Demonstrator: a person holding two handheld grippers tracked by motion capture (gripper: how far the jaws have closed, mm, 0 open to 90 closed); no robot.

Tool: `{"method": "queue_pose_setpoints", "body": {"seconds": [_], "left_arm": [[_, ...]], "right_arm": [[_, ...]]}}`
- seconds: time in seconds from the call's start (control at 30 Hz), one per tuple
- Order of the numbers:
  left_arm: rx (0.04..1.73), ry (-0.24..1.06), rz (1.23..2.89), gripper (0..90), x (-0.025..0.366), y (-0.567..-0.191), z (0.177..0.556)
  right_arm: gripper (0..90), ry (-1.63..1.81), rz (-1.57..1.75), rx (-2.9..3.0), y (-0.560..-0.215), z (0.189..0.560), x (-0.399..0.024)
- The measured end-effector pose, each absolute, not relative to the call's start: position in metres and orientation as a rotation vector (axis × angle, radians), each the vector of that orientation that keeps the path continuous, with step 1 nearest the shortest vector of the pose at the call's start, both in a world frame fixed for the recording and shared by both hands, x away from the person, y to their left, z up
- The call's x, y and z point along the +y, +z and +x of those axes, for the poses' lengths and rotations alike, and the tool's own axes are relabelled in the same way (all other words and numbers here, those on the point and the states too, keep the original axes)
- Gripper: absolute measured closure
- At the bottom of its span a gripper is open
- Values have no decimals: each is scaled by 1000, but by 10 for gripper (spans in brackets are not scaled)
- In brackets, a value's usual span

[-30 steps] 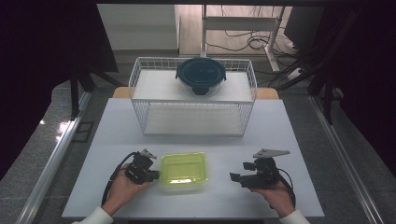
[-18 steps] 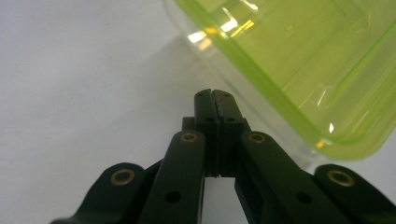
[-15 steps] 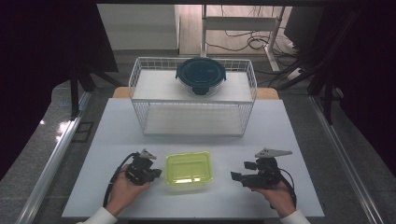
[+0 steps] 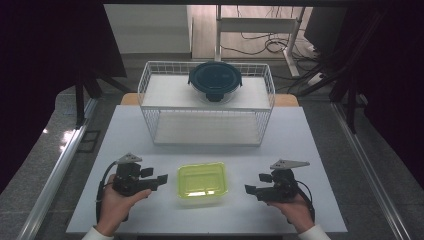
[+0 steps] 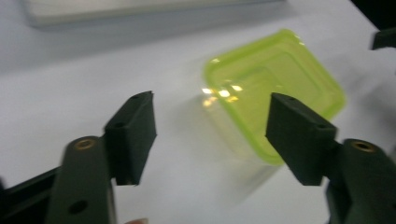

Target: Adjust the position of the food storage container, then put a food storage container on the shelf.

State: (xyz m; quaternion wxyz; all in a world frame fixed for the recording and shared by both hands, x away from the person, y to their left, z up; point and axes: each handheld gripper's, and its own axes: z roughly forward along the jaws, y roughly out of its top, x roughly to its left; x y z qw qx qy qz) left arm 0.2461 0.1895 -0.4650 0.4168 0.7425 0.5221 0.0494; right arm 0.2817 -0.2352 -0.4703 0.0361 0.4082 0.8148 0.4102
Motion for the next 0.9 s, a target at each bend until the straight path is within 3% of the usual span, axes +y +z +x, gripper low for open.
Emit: {"method": "queue_pose_setpoints", "body": {"seconds": [0.27,0.8,0.9], "left_arm": [[1284,68,1885,190,173,-472,246],[1315,-13,1874,214,172,-488,254],[1320,-43,1859,221,171,-490,256]], "right_arm": [[230,1315,1275,2498,-473,283,-234],[266,1362,1322,2529,-479,287,-221],[305,1378,1328,2546,-480,289,-216]]}}
